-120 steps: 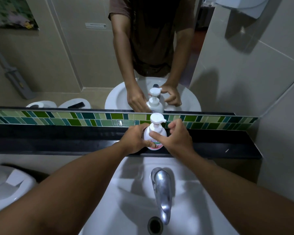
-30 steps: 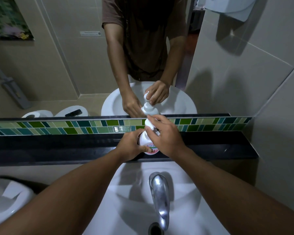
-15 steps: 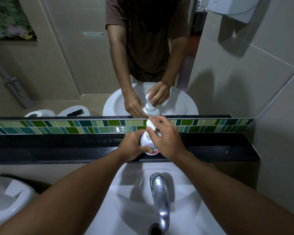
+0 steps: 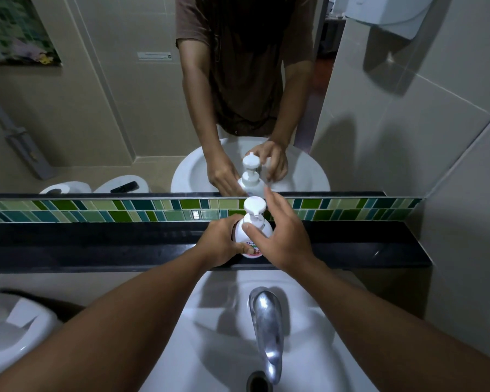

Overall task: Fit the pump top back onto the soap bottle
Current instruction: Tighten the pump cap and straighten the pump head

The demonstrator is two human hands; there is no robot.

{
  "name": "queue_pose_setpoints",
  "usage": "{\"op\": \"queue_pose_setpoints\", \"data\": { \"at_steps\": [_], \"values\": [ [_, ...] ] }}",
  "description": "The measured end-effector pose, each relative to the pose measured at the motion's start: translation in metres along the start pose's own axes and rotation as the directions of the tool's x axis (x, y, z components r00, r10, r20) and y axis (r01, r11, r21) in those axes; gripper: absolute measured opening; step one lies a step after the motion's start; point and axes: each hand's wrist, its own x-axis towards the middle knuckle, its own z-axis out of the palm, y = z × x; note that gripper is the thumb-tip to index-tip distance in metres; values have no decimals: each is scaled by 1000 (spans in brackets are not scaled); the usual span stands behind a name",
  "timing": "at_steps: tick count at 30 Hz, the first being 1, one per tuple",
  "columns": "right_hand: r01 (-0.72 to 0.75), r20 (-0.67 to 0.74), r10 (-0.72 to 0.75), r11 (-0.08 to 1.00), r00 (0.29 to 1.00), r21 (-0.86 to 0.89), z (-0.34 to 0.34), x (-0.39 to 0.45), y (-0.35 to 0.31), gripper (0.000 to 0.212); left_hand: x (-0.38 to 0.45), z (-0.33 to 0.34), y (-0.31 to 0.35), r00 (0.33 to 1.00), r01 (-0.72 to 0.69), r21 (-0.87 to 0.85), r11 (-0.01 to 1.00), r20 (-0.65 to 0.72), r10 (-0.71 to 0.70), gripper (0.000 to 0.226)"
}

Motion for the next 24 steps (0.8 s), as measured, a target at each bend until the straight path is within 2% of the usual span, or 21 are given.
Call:
{"op": "queue_pose_setpoints", "data": {
  "at_steps": [2,5,7,14,19,24],
  "values": [
    [-110,69,115,991,991,-79,-2,-9,13,90,0,1,1,1000,12,-15,1000,10,-12,67],
    [-140,226,175,977,958,-159,-1,-18,30,77,-3,3,6,1000,28,-13,1000,-8,-28,69],
    [-134,267,176,977,948,-167,-2,-17,33,69,-4,6,8,999,42,-11,999,-17,-42,68],
    [-73,329,160,962,931,-262,-1,-11,33,62,-10,16,15,999,41,31,999,-26,-40,51],
    [-37,339,146,950,929,-309,-2,-10,30,60,-8,15,19,998,54,113,992,25,-57,50],
    [-60,339,166,951,926,-302,-1,-11,27,60,-8,12,22,996,68,94,993,49,-73,54]
  ]
}}
